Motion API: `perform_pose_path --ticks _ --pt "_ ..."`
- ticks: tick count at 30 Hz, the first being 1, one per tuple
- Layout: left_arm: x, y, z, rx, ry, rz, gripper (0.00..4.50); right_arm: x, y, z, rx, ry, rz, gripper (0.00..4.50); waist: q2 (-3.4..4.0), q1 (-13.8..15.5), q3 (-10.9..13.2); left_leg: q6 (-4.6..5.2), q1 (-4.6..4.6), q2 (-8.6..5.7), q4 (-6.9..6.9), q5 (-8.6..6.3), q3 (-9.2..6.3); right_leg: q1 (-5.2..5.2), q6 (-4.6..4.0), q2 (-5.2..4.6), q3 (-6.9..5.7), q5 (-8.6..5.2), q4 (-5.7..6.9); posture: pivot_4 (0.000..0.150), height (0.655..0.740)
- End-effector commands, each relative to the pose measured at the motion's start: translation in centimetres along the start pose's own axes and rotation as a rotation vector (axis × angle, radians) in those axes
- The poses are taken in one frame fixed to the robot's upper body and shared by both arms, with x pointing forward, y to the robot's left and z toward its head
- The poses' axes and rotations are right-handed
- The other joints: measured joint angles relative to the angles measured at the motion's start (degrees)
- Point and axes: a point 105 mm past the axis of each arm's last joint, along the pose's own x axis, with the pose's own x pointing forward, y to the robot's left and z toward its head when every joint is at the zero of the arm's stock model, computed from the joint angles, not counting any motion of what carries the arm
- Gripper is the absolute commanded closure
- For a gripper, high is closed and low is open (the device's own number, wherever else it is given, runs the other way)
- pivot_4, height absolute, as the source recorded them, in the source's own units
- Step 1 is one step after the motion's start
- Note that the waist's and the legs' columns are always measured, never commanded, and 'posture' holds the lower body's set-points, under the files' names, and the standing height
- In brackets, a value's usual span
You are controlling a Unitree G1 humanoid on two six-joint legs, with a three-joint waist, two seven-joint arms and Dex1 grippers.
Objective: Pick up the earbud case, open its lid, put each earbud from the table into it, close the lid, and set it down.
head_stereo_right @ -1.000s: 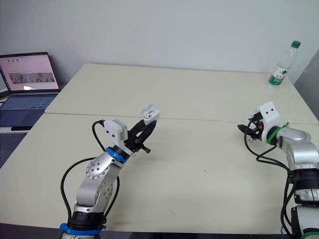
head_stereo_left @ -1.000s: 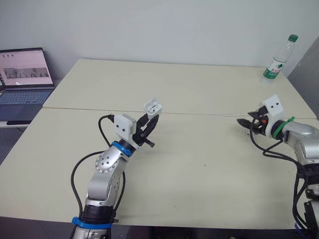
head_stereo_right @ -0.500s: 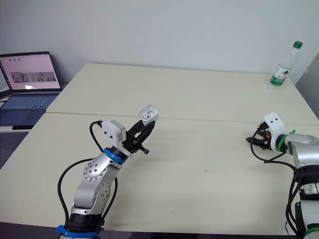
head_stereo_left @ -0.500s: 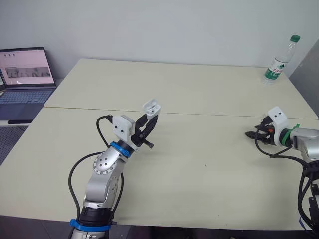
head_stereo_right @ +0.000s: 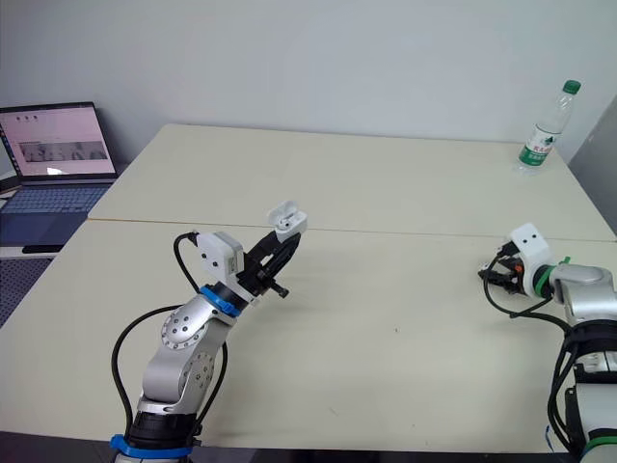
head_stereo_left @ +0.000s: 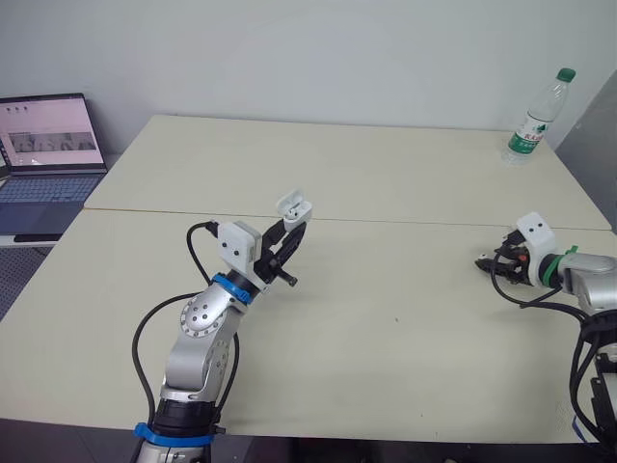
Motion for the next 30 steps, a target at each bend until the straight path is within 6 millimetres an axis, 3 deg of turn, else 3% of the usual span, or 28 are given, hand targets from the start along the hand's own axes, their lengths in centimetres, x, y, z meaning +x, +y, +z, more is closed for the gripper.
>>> perform_pose_path --ticks 1,3,6,12,16,20,24,30 --pt "0.2 -0.3 1.5 0.024 -0.053 -0.018 3.76 0.1 0.2 -0.1 -0.002 0.010 0.013 1.52 0.00 -0.01 0.00 0.00 0.00 0.00 0.00 0.00 0.00 0.00 0.00 0.00 0.00 0.00 0.00 0.150 0.7400" --pt "0.3 -0.3 1.5 0.024 -0.053 -0.017 3.76 0.1 0.2 -0.4 0.001 0.017 0.016 1.52 0.00 -0.01 0.00 0.00 0.00 0.01 0.00 0.00 0.00 0.00 0.00 0.00 0.00 0.00 0.00 0.150 0.7400" --pt "0.3 -0.3 1.5 0.022 -0.056 -0.015 3.76 0.1 0.4 -0.6 0.005 0.023 0.030 2.09 0.00 0.00 0.00 0.00 0.00 0.01 0.00 0.00 -0.01 0.01 0.00 0.00 0.00 0.00 0.00 0.150 0.7400" --pt "0.5 -0.4 1.6 0.018 -0.062 -0.017 3.76 0.2 0.6 -0.4 0.001 0.016 0.047 4.14 0.00 0.01 0.00 0.00 0.11 -0.02 0.03 0.00 0.00 0.14 0.01 0.00 0.00 0.00 -0.01 0.150 0.7400" --pt "0.5 -0.4 1.5 0.017 -0.062 -0.017 3.76 0.0 0.5 -0.5 -0.014 0.024 0.053 4.13 0.00 0.01 0.00 0.00 0.11 -0.01 0.03 0.00 -0.01 0.14 0.00 0.00 0.00 0.00 -0.01 0.150 0.7400" --pt "0.3 -0.5 1.5 0.016 -0.057 -0.016 3.76 -1.8 1.3 -0.8 -0.104 0.077 0.149 4.13 0.01 0.23 -0.01 0.00 0.09 -0.02 0.01 0.00 -0.04 0.14 0.00 0.00 -0.02 0.00 -0.02 0.150 0.7400" --pt "0.1 -0.3 1.3 0.014 -0.053 -0.011 3.76 -5.6 2.0 -1.9 -0.213 0.191 0.274 4.13 0.07 0.79 0.00 0.00 -0.04 -0.03 -0.01 -0.01 -0.16 0.12 0.01 -0.04 -0.14 -0.01 -0.12 0.150 0.7400" --pt "-0.1 -0.6 1.0 0.001 -0.054 0.004 3.76 -11.2 0.7 -6.2 -0.403 0.475 0.332 4.13 0.12 0.63 0.00 0.01 -0.04 -0.07 -0.01 -0.01 -0.10 0.11 0.02 -0.34 -0.15 -0.01 -0.21 0.150 0.7400"
